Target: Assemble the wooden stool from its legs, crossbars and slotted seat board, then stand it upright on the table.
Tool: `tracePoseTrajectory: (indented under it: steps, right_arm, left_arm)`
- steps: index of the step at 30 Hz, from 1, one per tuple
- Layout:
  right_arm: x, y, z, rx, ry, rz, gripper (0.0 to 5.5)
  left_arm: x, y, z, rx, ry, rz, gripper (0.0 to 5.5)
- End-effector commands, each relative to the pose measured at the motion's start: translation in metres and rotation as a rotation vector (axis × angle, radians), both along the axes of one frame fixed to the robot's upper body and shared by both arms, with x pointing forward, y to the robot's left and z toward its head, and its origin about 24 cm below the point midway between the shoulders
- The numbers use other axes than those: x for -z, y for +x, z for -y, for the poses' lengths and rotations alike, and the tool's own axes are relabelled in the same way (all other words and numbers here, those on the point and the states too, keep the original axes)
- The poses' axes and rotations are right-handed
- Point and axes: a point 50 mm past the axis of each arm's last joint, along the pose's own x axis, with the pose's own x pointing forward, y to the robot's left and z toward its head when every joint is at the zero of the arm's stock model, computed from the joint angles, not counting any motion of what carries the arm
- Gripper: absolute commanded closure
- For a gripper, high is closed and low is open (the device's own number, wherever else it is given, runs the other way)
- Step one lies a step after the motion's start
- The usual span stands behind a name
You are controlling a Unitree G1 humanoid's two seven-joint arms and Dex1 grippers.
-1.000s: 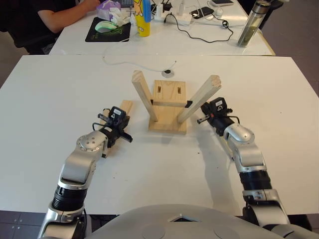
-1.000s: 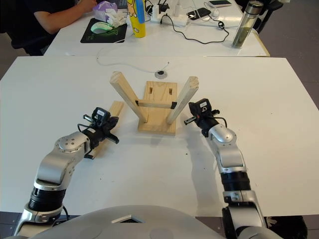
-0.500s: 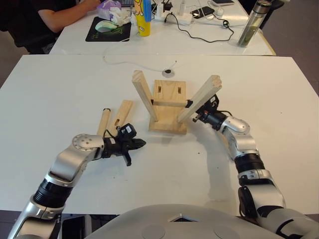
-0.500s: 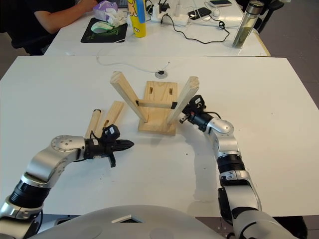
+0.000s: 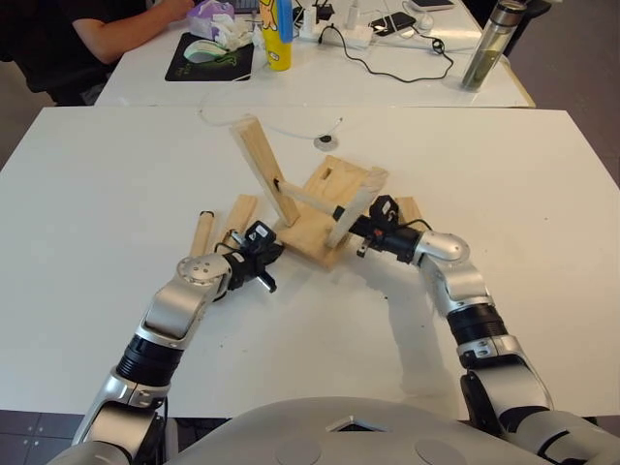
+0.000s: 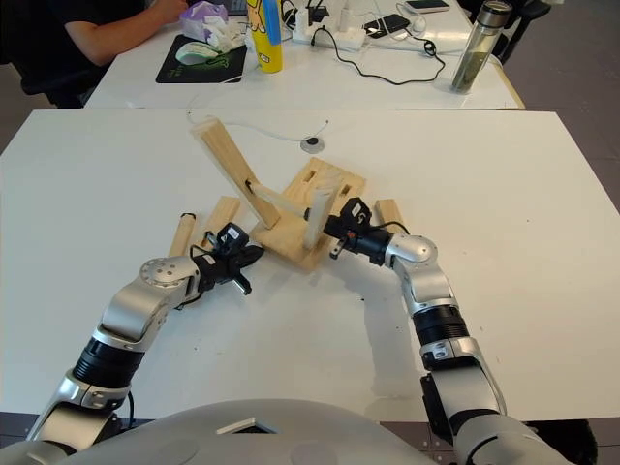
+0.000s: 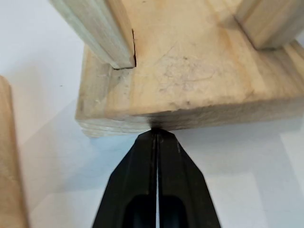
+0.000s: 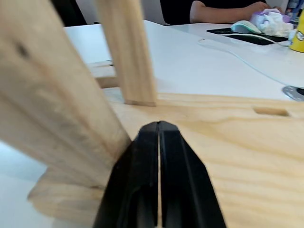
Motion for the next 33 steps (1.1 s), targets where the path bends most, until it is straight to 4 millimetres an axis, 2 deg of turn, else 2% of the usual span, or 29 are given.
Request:
tracePoseTrajectory:
  steps: [1, 5, 9, 11, 14, 17, 20, 25, 29, 33]
  right_arm:
    - [0.004, -0.003, -0.03, 0.008, -0.004, 0.036, 5.5]
    - [0.005, 0.006, -0.043, 0.076, 0.004, 0.067, 5.5]
    - [-0.011, 0.011, -0.049, 0.088, -0.001, 0.135, 5.5]
    - [-0.021, 0.018, -0.037, 0.146, -0.037, 0.188, 5.5]
    - [-0.039, 0.026, -0.005, 0.245, -0.117, 0.26, 5.5]
    - [-0.058, 0.03, 0.024, 0.3, -0.175, 0.302, 5.5]
    - [-0.055, 0.029, 0.053, 0.323, -0.373, 0.31, 5.5]
    - [-0.04, 0.028, 0.084, 0.325, -0.575, 0.234, 5.5]
    - [-0.034, 0.029, 0.088, 0.28, -0.639, 0.188, 5.5]
    - [-0.029, 0.028, 0.089, 0.214, -0.692, 0.142, 5.5]
  left_arm:
    - [-0.006, 0.006, 0.001, -0.021, 0.017, 0.036, 5.46]
    - [-0.009, 0.01, 0.004, -0.049, 0.021, 0.069, 5.46]
    - [-0.014, 0.019, 0.006, -0.071, 0.02, 0.12, 5.46]
    - [-0.023, 0.026, -0.001, -0.099, 0.052, 0.185, 5.46]
    - [-0.042, 0.03, -0.022, -0.089, 0.117, 0.259, 5.46]
    - [-0.064, 0.032, -0.053, -0.084, 0.173, 0.287, 5.46]
    - [-0.08, 0.025, -0.067, -0.001, 0.098, 0.223, 5.46]
    - [-0.087, -0.01, -0.061, 0.282, -0.098, 0.011, 5.46]
    - [-0.084, -0.031, -0.049, 0.443, -0.164, -0.135, 5.46]
    - [-0.072, -0.034, -0.034, 0.499, -0.125, -0.164, 5.46]
